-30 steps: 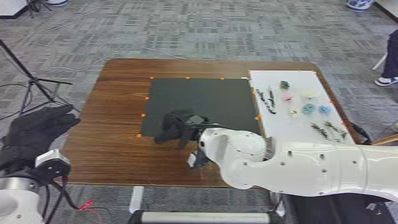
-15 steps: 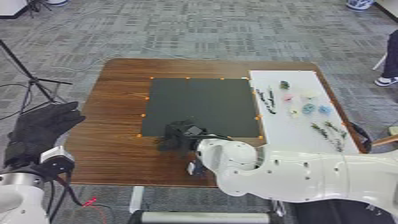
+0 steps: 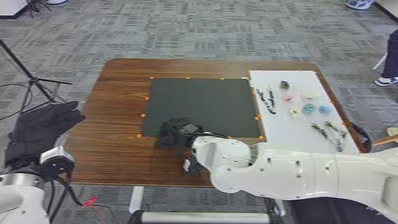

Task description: Arrange flowers

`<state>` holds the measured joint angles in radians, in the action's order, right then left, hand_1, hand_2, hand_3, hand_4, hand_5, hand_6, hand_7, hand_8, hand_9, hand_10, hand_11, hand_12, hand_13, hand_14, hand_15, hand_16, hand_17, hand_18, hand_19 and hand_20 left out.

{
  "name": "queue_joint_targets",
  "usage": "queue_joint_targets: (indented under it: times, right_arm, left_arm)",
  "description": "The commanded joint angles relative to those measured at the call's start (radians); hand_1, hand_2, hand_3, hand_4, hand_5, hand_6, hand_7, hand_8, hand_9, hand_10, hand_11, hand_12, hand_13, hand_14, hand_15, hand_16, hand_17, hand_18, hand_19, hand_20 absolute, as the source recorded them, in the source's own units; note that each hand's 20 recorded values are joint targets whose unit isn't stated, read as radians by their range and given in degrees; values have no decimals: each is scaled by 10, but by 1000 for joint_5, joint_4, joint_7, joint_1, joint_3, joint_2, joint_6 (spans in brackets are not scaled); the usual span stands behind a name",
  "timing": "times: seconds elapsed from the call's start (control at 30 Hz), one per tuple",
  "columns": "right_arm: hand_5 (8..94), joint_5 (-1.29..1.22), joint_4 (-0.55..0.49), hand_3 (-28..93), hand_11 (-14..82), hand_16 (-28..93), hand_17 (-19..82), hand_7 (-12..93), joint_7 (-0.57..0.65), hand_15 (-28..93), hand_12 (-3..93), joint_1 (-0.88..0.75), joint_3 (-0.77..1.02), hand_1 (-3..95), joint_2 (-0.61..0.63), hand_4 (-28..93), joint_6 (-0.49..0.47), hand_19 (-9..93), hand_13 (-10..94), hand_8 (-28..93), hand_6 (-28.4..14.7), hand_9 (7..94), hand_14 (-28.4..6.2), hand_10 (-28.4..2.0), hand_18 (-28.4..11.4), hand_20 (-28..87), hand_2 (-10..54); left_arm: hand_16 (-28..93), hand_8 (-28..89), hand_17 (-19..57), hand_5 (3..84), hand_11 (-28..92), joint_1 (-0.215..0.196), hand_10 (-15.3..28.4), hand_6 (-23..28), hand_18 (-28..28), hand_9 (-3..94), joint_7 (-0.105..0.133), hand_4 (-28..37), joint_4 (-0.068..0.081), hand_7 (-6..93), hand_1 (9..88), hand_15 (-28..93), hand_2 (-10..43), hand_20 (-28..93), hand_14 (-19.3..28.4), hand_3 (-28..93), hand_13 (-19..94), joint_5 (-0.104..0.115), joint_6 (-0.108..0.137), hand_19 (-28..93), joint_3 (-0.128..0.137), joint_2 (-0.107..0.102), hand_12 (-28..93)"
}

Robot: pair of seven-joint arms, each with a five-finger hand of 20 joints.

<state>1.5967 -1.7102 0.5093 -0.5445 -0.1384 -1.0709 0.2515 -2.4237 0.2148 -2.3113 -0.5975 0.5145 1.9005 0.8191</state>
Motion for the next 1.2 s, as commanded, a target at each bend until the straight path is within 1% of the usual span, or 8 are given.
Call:
queue_joint_targets:
  times: [0.03,0.1,0.37,0.8,0.83,1.07,1.13,1.2]
  right_arm:
    - [576,-34,74,810,422,79,83,158,57,790,178,31,-39,176,1,-248,8,770,330,-157,-21,420,-222,-207,-234,127,116]
    - [567,-38,82,810,436,80,84,156,67,793,178,43,-56,177,1,-248,27,771,332,-158,-21,422,-222,-204,-234,127,115]
    - [557,-71,131,815,485,86,94,149,87,806,179,59,-58,176,-6,-249,58,784,356,-155,-42,449,-214,-193,-233,134,114]
    - [570,-103,171,824,485,89,97,134,128,805,166,121,-101,172,-19,-254,106,786,366,-147,-88,460,-205,-188,-231,139,109]
    - [571,-107,173,825,484,89,97,132,126,805,166,117,-97,171,-21,-254,106,786,367,-146,-89,461,-204,-188,-230,139,109]
    - [572,-108,161,827,478,90,96,132,152,803,165,98,-69,172,-26,-255,92,786,371,-143,-90,464,-203,-186,-229,141,105]
    - [557,-99,146,827,472,92,92,154,163,799,173,85,-54,171,-24,-254,80,785,375,-144,-63,476,-209,-203,-236,150,105]
    - [541,-91,125,828,472,95,87,168,171,794,177,75,-36,171,-16,-252,73,782,377,-151,-45,478,-216,-213,-245,155,105]
  left_arm:
    - [-113,-110,-46,566,444,22,220,150,182,488,-3,-217,5,207,260,623,54,120,247,857,358,-4,-14,485,-4,-5,120]
    - [-113,-110,-47,566,444,19,219,150,182,488,6,-216,6,207,260,622,54,119,247,858,356,5,-11,484,-4,-8,121]
    - [-113,-111,-47,565,442,48,219,149,182,488,-4,-211,11,208,262,620,51,119,247,863,356,-10,-22,481,-19,-10,121]
    - [-111,-110,-47,565,440,59,219,149,180,489,26,-211,20,206,262,617,47,119,245,863,355,8,-28,475,-33,-31,120]
    - [-111,-111,-47,565,440,65,220,149,180,489,14,-211,21,206,263,617,47,119,245,863,355,-3,-34,474,-33,-26,120]
    - [-111,-110,-47,565,438,62,220,149,180,490,11,-210,20,205,263,615,47,119,245,863,354,-3,-33,473,-33,-24,120]
    - [-111,-111,-47,565,438,51,219,149,180,490,5,-211,17,205,264,615,47,119,245,862,354,-8,-29,473,-25,-19,120]
    - [-111,-110,-47,565,438,37,219,149,179,490,16,-210,16,205,263,615,47,119,245,863,354,-1,-29,472,-19,-19,121]
